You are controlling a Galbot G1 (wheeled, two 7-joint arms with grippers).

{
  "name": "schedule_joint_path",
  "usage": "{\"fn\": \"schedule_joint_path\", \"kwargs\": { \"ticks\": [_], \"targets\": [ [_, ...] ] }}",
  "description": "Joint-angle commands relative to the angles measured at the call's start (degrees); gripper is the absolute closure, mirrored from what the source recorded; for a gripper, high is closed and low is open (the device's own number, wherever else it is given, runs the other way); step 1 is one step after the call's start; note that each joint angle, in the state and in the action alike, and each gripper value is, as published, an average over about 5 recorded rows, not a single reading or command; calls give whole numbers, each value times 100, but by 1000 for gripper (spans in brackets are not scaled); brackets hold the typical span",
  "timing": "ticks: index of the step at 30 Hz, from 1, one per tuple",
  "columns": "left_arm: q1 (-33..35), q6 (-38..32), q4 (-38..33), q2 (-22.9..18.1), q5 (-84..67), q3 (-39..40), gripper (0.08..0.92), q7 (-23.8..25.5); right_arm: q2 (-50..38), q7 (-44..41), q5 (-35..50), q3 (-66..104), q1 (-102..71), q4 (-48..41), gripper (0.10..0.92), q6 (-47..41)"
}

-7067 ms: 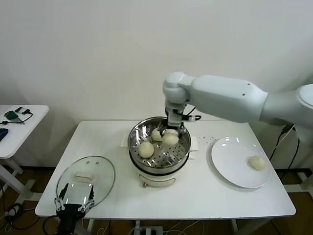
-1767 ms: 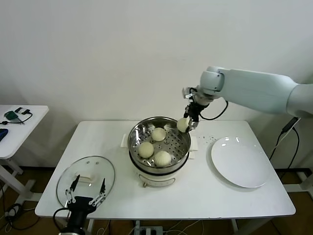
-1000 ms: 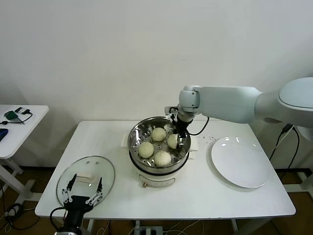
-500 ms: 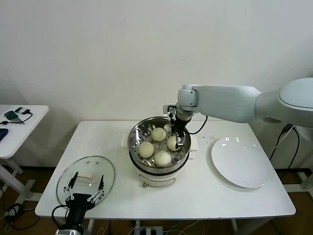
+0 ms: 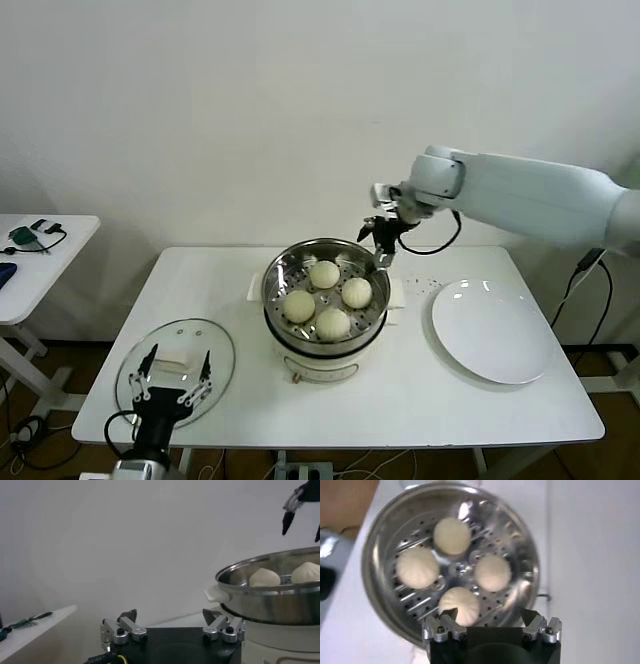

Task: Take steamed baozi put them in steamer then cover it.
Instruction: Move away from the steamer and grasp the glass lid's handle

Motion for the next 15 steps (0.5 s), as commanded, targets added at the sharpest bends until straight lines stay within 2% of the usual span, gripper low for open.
{"fn": "schedule_joint_path", "kwargs": {
  "ticks": [1,7,15],
  "targets": [
    [-131,82,-2,-35,128,1,177,8,-1943,2090,35,2560,-2222,644,203,1711],
    [-77,163,-75,-89,564,10,177,37,-2188,2908,-17,5293,-4855,811,203,2165],
    [-80,272,-53,-141,1051,-89,177,48,-1770,3513,-184,8186,-7677,1211,203,2305]
  ]
}}
